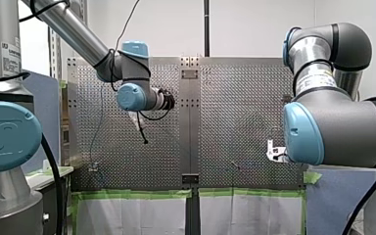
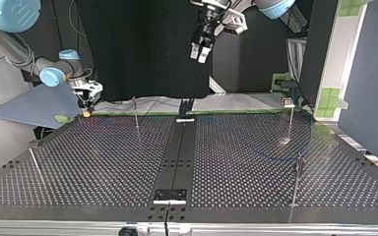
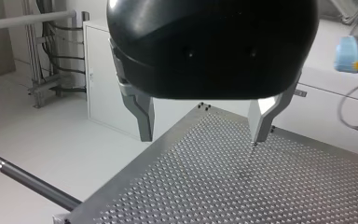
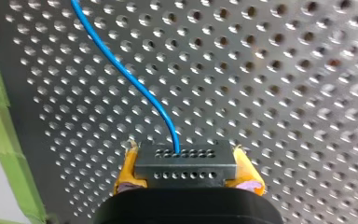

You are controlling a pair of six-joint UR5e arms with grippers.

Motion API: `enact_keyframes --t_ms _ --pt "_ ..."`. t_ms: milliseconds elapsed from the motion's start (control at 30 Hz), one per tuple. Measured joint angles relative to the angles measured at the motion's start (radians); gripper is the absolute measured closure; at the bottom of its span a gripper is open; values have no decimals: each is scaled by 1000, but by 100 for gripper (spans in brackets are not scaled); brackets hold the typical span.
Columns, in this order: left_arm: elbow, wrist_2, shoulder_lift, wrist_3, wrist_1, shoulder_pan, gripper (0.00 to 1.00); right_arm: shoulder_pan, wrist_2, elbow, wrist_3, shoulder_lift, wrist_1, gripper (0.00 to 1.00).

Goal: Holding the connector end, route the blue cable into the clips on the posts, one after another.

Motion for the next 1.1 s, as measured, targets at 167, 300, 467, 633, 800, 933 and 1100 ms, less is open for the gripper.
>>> enact_keyframes --t_ms 167,300,467,633,800,933,1100 --pt "-54 -2 -4 5 36 -6 0 8 24 32 15 -46 -26 100" --pt "-93 -2 -11 16 41 -10 0 18 25 39 26 -81 -35 100" --pt "-141 -2 -33 25 51 -12 0 32 22 39 38 -128 -45 100" --pt "-181 1 -37 39 71 -12 0 45 21 39 37 -174 -52 100" --pt "-191 2 -37 41 77 -11 0 51 20 39 38 -206 -57 100" --pt "-191 2 -38 41 77 -11 0 51 20 39 38 -211 -58 100" --pt "-191 2 -38 41 78 -11 0 52 20 39 38 -211 -58 100"
